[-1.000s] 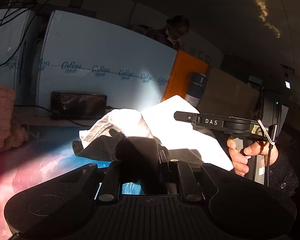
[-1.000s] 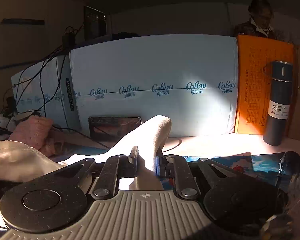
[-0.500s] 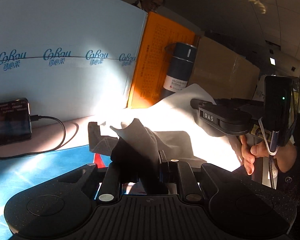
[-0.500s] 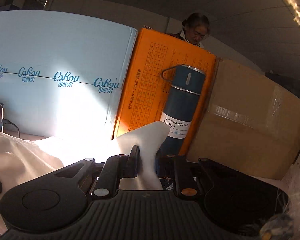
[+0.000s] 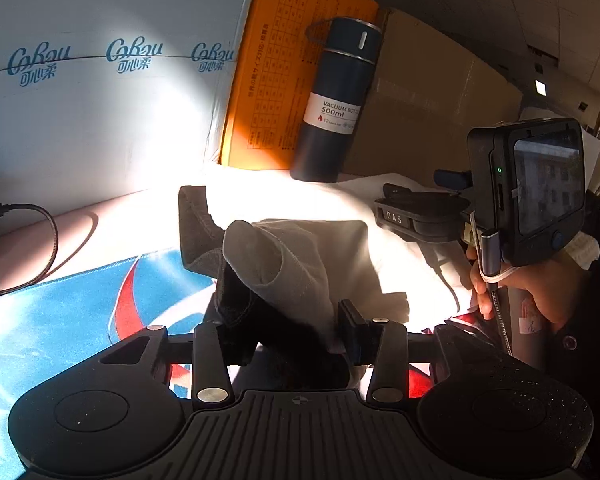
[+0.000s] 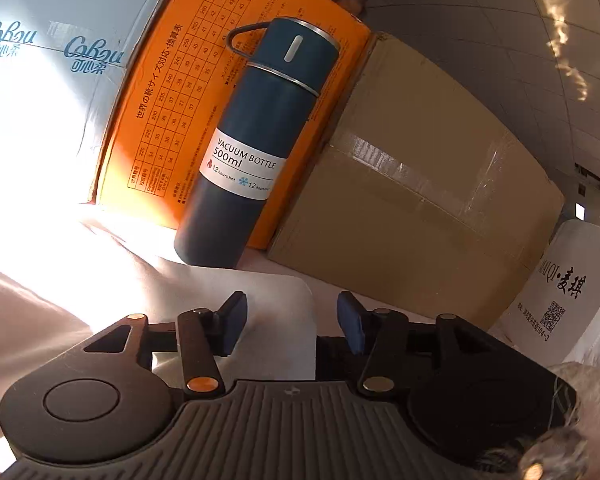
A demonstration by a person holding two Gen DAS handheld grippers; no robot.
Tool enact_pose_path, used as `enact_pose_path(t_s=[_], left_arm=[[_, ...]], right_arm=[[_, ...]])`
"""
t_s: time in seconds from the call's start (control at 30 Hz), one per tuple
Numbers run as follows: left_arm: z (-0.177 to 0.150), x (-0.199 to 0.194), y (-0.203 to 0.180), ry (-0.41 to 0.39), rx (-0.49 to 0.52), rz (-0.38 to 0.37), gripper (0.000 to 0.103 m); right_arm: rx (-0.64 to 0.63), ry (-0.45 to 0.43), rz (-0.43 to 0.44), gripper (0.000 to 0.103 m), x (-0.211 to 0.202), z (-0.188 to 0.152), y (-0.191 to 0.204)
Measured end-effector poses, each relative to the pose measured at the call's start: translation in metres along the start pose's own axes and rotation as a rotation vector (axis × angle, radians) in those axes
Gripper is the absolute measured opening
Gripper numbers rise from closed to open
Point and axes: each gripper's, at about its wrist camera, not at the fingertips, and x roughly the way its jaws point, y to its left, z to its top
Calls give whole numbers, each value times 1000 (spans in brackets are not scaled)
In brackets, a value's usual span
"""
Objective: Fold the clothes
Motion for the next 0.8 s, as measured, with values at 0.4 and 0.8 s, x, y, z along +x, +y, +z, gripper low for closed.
enact_pose_path(t_s=[0.4, 0.8], left_arm=[[-9, -53, 0, -124, 94, 111, 95], [-35, -115, 26, -363, 118, 252, 101]], right_arm=[[352, -51, 26, 103, -106, -8, -16], [460, -105, -17, 103, -187, -26, 16]])
